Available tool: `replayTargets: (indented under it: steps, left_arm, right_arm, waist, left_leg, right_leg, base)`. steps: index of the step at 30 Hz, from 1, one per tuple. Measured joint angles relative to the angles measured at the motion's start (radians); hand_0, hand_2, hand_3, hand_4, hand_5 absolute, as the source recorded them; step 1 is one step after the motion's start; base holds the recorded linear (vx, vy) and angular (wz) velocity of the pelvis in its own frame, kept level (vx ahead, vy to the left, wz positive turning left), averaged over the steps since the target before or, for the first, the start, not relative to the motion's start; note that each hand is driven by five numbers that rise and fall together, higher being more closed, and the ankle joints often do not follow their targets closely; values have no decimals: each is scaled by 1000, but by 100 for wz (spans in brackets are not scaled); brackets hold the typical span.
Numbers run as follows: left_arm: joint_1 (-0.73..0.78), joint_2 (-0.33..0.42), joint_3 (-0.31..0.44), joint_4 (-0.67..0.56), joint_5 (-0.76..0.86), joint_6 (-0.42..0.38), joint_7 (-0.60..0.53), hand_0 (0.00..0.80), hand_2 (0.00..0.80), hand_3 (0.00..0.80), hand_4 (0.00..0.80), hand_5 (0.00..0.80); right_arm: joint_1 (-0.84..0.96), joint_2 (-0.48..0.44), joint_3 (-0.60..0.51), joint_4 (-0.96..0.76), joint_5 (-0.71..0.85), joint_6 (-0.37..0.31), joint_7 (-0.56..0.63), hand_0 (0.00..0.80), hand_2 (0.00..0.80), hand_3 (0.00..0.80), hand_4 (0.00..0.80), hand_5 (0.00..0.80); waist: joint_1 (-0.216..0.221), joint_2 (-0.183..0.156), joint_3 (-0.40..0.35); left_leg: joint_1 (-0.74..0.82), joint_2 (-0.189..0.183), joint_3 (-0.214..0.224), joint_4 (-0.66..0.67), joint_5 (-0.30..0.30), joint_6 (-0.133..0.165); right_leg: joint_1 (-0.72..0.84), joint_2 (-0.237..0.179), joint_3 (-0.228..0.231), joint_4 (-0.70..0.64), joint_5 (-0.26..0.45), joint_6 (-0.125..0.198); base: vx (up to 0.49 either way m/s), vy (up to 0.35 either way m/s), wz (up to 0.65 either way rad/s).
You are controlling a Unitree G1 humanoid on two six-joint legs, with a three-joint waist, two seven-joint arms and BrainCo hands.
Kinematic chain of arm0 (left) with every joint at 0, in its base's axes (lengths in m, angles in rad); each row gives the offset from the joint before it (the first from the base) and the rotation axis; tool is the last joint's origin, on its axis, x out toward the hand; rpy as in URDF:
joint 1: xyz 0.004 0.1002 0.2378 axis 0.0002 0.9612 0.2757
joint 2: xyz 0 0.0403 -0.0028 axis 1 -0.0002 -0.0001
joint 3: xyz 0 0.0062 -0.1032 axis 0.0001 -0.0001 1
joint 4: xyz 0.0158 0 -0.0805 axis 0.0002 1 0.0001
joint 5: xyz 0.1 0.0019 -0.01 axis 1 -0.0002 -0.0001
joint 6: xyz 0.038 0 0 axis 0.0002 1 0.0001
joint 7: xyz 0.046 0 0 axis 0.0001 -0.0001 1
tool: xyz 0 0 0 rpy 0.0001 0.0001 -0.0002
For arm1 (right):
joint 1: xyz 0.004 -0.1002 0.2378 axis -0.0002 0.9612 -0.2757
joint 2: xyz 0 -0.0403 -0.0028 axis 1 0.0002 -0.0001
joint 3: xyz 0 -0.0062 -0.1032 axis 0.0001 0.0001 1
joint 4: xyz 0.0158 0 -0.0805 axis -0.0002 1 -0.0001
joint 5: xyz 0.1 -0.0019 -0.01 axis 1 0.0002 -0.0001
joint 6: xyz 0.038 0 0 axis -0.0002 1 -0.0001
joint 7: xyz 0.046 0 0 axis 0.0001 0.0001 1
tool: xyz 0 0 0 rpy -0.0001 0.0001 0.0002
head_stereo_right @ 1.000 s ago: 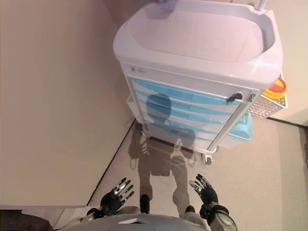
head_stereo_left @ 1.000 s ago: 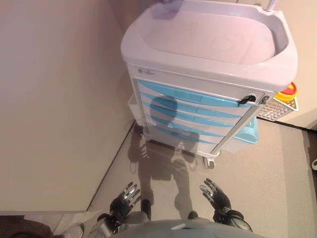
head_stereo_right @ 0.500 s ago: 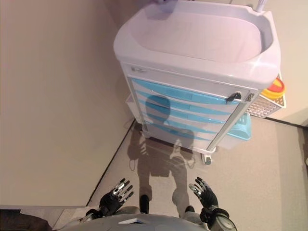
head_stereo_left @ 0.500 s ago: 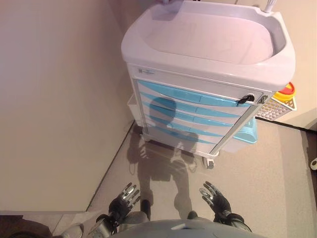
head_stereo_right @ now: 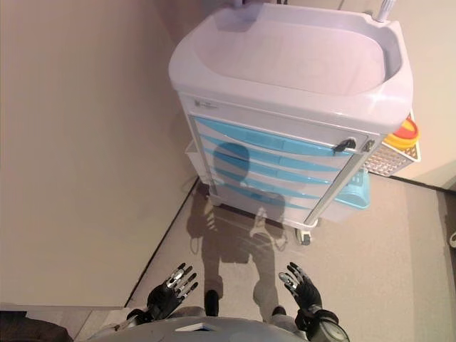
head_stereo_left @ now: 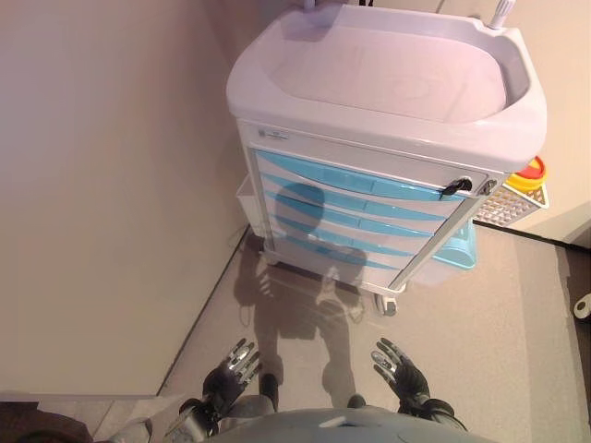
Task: Open the drawer and pick up the medicine
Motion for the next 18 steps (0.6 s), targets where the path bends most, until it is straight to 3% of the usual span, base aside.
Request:
replayTargets:
  steps: [7, 11, 18]
  left_arm:
    - [-21, -2, 1, -10, -158, 42, -72, 0, 0, 0, 0, 0]
    - [-95, -16, 6, -7, -276, 105, -123, 0, 0, 0, 0, 0]
    - [-286, -44, 38, -8, -427, 181, -149, 0, 0, 0, 0, 0]
  right_arm:
    - [-6, -13, -1, -18, 3, -2, -1, 0, 0, 0, 0, 0]
    - [-42, -34, -1, -17, 19, -11, -2, 0, 0, 0, 0, 0]
    - [-126, -28, 1, -21, 19, -27, -3, 0, 0, 0, 0, 0]
  waist:
    - [-13, 14, 20]
    - [-21, 18, 98]
    - [-54, -36, 228]
  left_leg:
    - [-37, -1, 17, 21, -2, 3]
    - [-122, 2, 34, 93, -10, 10]
    - [-285, 3, 54, 242, -51, 17]
  right_leg:
    - [-74, -12, 25, 74, -25, 0]
    - [-171, -20, 53, 146, -29, -4]
    - [-360, -25, 129, 274, -38, -10]
  base:
    - [-19, 71, -7]
    - [-116, 38, -14]
    - [-108, 32, -25]
